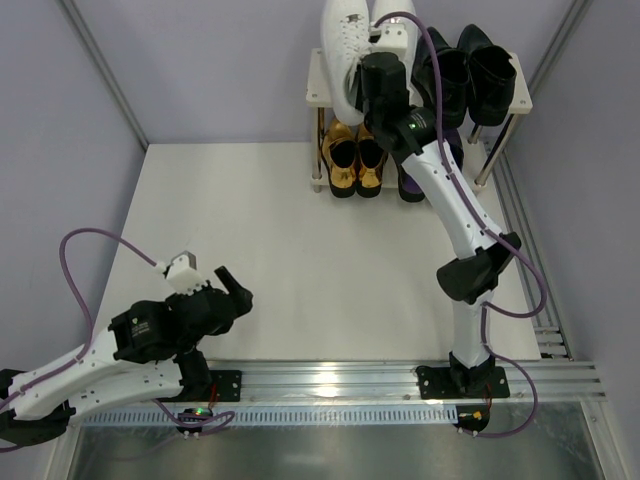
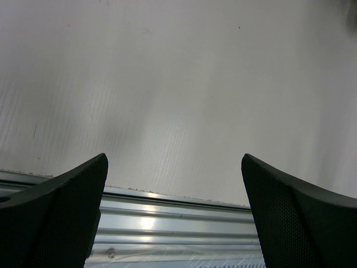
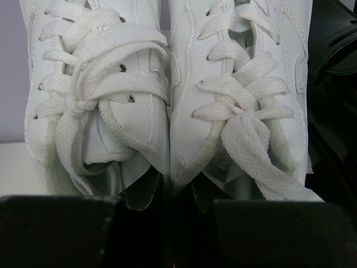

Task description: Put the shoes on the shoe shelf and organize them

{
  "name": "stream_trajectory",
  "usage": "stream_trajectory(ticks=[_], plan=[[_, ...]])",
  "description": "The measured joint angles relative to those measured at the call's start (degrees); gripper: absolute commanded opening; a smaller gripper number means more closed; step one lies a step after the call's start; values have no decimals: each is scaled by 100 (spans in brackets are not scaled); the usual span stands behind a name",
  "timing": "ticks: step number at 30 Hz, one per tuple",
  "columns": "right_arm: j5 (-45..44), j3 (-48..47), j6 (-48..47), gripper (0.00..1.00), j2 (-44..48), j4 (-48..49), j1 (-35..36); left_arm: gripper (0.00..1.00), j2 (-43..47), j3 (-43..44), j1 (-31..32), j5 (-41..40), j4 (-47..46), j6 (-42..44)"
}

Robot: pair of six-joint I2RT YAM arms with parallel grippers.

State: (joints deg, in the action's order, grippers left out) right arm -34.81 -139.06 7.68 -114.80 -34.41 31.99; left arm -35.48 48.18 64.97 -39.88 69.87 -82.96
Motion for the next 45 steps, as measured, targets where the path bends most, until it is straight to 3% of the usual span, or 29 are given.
stream_trajectory(ticks=[5,13,17,26,30,34,36,40,41,45], plan=[[17,0,157,4,-4,11,-7,100,52,0,0,-20,52,-70],[129,-4,352,39,-4,116,-72,100,129,0,0,-48,151,-90],[175,-57,367,50,-4,608,-122,100,140,2,0,-63,168,-96],[201,-216,293,58,192,1388,-210,100,151,2,0,-66,177,-111],[223,-258,195,66,402,1578,-201,100,146,2,0,-66,177,-111],[236,-282,46,67,649,1746,-195,100,120,7,0,-66,177,-111],[201,-216,-59,61,866,1801,-195,100,103,33,0,-66,177,-111],[98,614,-190,9,1781,1799,-195,100,101,57,0,-68,177,-114],[81,931,-186,4,2079,1759,-195,100,101,57,0,-70,177,-114],[190,2444,118,4,3445,1425,-195,100,101,57,0,-92,173,-114]])
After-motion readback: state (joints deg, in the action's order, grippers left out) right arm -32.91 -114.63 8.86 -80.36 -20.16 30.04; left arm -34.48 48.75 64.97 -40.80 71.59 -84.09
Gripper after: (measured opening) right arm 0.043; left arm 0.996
